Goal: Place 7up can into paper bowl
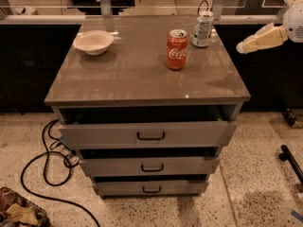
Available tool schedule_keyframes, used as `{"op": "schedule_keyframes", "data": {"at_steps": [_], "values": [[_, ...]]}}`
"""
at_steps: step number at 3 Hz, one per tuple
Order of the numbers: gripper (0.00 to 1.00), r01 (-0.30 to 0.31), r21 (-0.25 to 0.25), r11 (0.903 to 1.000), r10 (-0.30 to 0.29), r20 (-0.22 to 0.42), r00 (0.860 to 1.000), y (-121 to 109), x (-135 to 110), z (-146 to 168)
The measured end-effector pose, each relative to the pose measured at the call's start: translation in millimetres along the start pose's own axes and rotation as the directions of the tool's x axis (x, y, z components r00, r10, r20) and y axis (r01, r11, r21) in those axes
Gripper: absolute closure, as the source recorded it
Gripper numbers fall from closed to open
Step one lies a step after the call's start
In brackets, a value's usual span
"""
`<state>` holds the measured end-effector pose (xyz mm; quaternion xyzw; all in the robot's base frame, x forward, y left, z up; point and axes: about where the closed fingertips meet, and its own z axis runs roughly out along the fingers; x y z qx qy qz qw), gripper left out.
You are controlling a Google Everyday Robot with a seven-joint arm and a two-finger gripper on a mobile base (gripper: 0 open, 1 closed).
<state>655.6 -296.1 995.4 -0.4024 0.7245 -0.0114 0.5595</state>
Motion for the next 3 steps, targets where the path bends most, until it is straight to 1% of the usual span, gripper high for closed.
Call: {"op": "schedule_keyframes", "data": {"at_steps": [1, 2, 3], "values": [[0.0, -0.041, -0.01, 0.9991, 0.042, 0.058, 0.997, -9, 3, 25], [0.0, -0.13, -0.044, 0.9905, 0.135, 0.155, 0.979, -22, 9, 75], [0.0, -0.201, -0.076, 0.9766, 0.213, 0.216, 0.953, -32, 19, 117]]}}
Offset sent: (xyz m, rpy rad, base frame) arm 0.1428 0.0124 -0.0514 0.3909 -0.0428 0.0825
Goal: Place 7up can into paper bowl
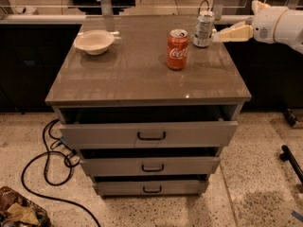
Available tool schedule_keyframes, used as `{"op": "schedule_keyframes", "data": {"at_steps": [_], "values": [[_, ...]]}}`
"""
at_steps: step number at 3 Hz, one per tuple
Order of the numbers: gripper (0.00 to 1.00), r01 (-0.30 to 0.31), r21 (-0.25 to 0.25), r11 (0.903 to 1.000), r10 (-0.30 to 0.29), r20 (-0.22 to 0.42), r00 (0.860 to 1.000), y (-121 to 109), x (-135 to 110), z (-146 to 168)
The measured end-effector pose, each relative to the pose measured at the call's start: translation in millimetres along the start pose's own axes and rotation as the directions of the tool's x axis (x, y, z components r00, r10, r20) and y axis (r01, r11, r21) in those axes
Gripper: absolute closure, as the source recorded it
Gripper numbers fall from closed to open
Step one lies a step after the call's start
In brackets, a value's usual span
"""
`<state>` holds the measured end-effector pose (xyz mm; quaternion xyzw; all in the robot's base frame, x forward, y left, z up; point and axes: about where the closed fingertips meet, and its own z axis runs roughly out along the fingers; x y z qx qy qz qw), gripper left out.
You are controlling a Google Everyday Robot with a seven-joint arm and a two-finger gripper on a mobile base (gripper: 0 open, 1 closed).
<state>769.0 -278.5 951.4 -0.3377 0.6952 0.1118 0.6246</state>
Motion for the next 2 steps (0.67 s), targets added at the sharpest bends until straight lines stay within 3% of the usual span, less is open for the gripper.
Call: {"op": "schedule_keyframes", "data": {"at_steps": [2], "values": [[0.0, -0.121, -0.022, 0.9924, 0.122, 0.062, 0.991, -21, 27, 52]]}}
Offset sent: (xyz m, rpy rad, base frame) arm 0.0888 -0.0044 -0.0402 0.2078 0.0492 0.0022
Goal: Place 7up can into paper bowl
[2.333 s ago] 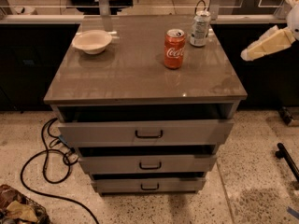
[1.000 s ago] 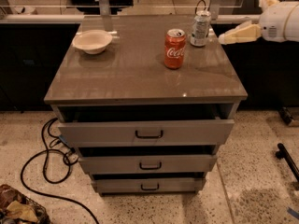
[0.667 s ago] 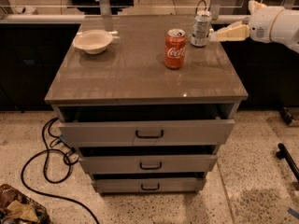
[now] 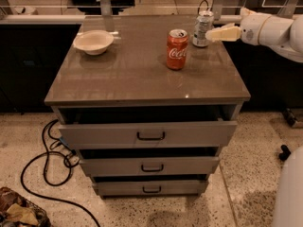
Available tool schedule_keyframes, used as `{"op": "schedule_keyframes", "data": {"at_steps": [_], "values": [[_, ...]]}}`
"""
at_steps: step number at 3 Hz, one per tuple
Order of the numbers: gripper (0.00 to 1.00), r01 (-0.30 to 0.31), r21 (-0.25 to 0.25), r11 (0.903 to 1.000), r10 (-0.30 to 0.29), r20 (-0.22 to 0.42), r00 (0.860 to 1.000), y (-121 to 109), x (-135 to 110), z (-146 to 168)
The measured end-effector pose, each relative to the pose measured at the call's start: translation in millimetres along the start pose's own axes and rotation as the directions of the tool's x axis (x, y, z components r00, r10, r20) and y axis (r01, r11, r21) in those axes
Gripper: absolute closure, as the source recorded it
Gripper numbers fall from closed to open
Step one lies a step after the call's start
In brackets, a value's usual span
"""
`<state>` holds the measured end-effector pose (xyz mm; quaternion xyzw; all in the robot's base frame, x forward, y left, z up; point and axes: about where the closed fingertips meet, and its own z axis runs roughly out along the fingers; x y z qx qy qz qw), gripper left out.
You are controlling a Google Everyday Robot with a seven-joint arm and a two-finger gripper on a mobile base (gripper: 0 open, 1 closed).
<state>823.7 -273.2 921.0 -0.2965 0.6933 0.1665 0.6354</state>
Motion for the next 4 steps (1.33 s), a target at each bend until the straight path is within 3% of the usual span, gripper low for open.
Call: {"op": "schedule_keyframes", "data": {"at_steps": [2, 4], "values": [[0.0, -0.063, -0.04, 0.9972, 0.065, 0.041, 0.997, 1, 5, 38], [0.0, -0.121, -0.101, 0.9876, 0.128, 0.073, 0.989, 14, 13, 72]]}}
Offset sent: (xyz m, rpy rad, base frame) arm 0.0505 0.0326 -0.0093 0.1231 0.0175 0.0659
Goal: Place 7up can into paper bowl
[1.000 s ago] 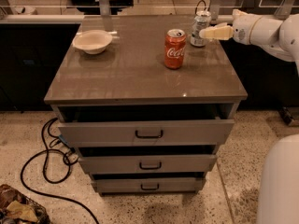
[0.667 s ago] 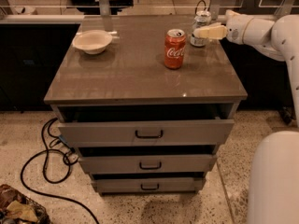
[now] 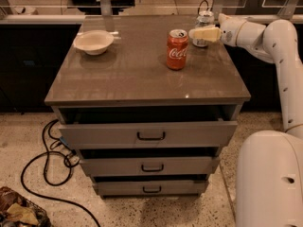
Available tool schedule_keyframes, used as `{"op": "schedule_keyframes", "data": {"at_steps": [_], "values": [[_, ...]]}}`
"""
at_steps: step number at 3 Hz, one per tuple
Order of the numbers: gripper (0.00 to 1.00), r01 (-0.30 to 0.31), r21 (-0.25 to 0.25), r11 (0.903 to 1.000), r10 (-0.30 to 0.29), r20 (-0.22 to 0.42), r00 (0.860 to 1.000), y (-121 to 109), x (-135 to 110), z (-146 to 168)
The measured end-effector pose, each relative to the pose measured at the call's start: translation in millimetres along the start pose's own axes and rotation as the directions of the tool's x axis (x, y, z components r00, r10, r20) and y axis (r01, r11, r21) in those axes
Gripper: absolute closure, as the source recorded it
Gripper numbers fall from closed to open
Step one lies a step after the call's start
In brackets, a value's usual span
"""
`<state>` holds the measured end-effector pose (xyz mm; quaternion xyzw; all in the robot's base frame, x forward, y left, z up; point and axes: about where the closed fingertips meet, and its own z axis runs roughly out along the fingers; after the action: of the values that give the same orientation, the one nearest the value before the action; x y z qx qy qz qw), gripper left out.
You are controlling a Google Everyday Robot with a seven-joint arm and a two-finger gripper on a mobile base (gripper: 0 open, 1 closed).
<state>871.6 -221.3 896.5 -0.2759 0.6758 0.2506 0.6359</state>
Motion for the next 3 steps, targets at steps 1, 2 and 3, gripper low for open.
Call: {"op": "schedule_keyframes", "data": {"at_steps": [1, 2, 3], "values": [[0.14, -0.022, -0.024, 0.9995, 0.022, 0.006, 1.0, 3.1, 9.8, 13.7], [0.37, -0.022, -0.027, 0.9994, 0.022, 0.006, 1.0, 4.3, 10.1, 16.4], [0.61, -0.023, -0.033, 0.9992, 0.024, 0.005, 1.0, 6.6, 11.0, 20.1]]}}
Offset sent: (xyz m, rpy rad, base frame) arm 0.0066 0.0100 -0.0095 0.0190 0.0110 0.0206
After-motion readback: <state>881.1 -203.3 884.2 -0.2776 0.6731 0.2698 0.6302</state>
